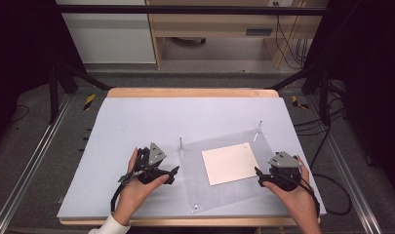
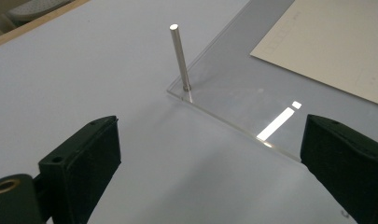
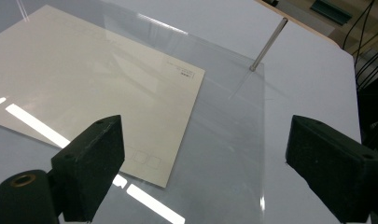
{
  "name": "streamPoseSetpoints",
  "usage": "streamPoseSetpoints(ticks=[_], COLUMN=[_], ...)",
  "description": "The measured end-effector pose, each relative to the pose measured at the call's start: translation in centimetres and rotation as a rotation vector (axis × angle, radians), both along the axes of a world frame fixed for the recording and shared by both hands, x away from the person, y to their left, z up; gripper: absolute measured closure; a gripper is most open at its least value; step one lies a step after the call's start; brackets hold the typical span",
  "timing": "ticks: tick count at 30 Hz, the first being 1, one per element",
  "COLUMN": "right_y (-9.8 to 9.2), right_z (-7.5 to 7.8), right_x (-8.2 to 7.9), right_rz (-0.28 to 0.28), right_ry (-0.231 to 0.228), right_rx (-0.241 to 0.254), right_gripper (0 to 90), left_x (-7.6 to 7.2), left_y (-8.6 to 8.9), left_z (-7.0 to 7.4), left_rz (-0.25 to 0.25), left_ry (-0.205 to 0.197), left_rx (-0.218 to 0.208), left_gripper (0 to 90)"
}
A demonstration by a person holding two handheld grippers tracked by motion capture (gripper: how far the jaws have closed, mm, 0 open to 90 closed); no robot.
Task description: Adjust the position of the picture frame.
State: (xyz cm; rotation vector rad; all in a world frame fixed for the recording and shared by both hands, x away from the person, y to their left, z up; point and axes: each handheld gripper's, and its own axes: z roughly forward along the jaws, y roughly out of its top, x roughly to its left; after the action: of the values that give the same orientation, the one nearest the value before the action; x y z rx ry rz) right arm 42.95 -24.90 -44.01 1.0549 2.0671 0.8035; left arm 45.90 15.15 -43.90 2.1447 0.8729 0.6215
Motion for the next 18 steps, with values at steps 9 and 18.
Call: streamPoseSetpoints(ticks=[9,18], right_y=[0.1,-2.2], right_z=[0.6,2.8], right_x=[1.5,7.2], right_rz=[0.033,0.034], right_ry=[0.125,0.183], right_rx=[-0.016,-0.03], right_gripper=[22.7,49.9], left_x=[1.2,4.2], left_y=[-1.5,-2.3], left_z=[0.6,0.9], left_rz=[-0.032,0.013], left_ry=[0.067,0.086], left_rx=[0.031,0.034], left_gripper=[9.0,25.5])
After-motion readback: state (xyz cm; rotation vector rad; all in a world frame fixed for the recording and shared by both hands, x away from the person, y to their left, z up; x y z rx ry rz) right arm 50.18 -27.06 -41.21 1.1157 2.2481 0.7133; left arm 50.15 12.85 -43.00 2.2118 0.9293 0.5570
